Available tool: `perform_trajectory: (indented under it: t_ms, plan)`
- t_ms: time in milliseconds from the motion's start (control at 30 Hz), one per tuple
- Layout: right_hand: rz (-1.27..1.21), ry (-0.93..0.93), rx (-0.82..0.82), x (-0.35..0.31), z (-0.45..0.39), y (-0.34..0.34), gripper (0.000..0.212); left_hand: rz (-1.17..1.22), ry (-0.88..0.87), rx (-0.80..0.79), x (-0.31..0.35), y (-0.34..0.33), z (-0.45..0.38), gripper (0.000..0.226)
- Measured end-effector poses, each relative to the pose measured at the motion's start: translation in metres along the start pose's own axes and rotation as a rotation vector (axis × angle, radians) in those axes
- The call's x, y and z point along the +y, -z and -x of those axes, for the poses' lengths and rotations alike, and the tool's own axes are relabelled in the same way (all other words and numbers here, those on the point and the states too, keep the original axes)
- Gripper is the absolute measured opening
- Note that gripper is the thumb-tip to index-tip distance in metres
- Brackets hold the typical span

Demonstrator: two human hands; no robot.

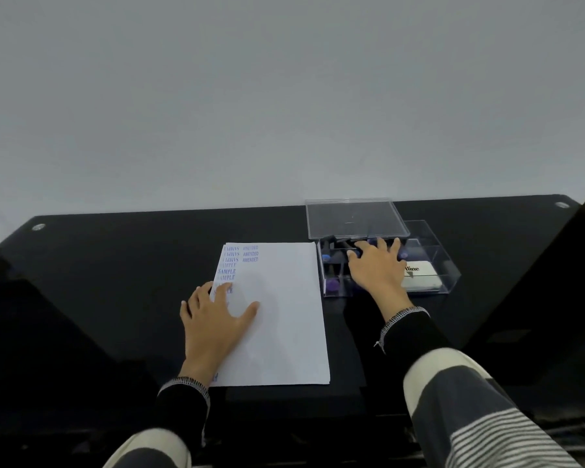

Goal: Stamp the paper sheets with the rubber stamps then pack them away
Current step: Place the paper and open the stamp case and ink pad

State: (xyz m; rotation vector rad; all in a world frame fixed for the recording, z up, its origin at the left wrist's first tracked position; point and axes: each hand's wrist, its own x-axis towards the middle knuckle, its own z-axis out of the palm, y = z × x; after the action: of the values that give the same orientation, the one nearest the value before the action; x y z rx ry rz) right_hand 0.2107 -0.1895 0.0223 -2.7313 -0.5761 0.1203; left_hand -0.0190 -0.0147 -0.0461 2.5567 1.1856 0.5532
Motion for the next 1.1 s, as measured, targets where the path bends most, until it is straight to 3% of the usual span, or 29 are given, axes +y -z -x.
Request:
perform_trajectory:
  t_ms: [233,333,433,567,833,900,1100]
  plan:
    - [-0.11,0.051,-0.012,-0.001,-0.009,0.005,0.051,0.01,0.002,-0.008,-0.001,0.0,0.0,0.085]
    - [-0.266,0.061,0.154,0.001,-0.004,0.013,0.044,0.013,0.0,-0.002,-0.001,-0.001,0.0,0.078]
    - [-0.175,-0.088,0.309,0.012,0.0,0.027,0.042,0.008,-0.001,-0.002,-0.002,-0.001,0.0,0.079]
    - [0.011,-0.295,0.103,0.029,-0.008,0.042,0.054,0.013,-0.009,0.011,-0.002,-0.004,0.0,0.068]
    - [0.104,-0.334,-0.093,0.032,-0.014,0.045,0.054,0.002,-0.028,0.018,-0.002,-0.003,0.0,0.071]
    - [0.166,-0.331,-0.042,0.032,-0.014,0.044,0.057,0.0,-0.024,0.019,-0.003,-0.003,0.0,0.068]
    - [0.218,-0.305,0.307,0.011,-0.006,0.05,0.051,-0.008,-0.029,0.008,-0.001,-0.002,0.001,0.069]
